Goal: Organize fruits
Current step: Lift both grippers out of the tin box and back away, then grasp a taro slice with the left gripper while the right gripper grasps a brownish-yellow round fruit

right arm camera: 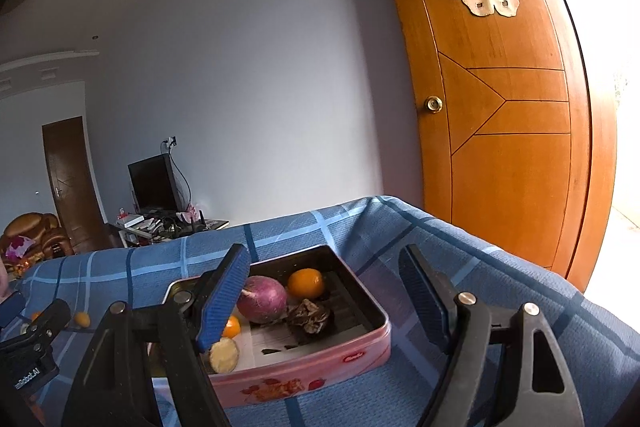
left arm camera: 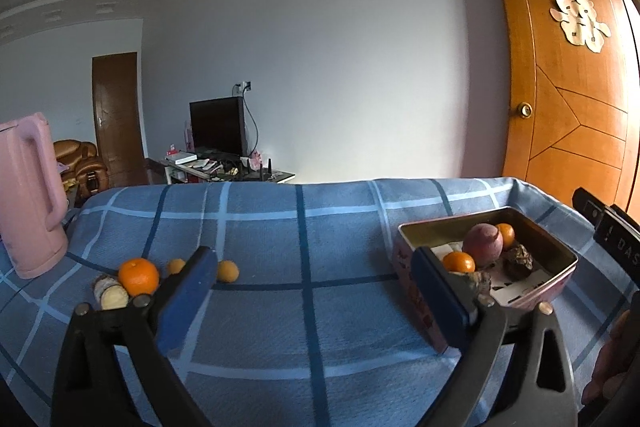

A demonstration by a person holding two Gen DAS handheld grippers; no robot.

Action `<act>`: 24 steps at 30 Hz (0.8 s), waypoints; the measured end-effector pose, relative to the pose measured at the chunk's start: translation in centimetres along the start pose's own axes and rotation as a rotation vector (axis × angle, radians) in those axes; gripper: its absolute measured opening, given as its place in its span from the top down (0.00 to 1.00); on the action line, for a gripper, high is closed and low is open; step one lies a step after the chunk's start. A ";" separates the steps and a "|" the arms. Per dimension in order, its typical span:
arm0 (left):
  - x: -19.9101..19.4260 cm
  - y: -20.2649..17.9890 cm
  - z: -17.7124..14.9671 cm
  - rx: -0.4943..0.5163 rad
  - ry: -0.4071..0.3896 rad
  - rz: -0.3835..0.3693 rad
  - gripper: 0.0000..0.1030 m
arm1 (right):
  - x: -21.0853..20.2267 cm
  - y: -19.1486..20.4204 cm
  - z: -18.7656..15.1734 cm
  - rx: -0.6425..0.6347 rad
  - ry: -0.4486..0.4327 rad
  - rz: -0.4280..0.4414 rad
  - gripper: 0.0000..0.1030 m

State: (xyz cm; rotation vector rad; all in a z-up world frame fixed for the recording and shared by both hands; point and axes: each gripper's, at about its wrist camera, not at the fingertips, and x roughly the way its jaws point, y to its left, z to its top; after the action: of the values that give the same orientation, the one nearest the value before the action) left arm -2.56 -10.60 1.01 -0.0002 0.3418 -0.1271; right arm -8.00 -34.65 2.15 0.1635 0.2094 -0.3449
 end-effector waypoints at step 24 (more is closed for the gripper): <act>2.0 11.3 -0.5 -0.073 0.159 0.083 0.04 | -0.2 10.4 -2.2 -0.007 0.106 0.201 0.24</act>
State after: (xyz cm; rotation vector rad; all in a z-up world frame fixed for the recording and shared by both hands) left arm 0.51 0.40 -0.40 -0.0486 0.5047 -0.0325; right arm -4.92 -24.50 1.33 0.1947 0.2965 -0.1357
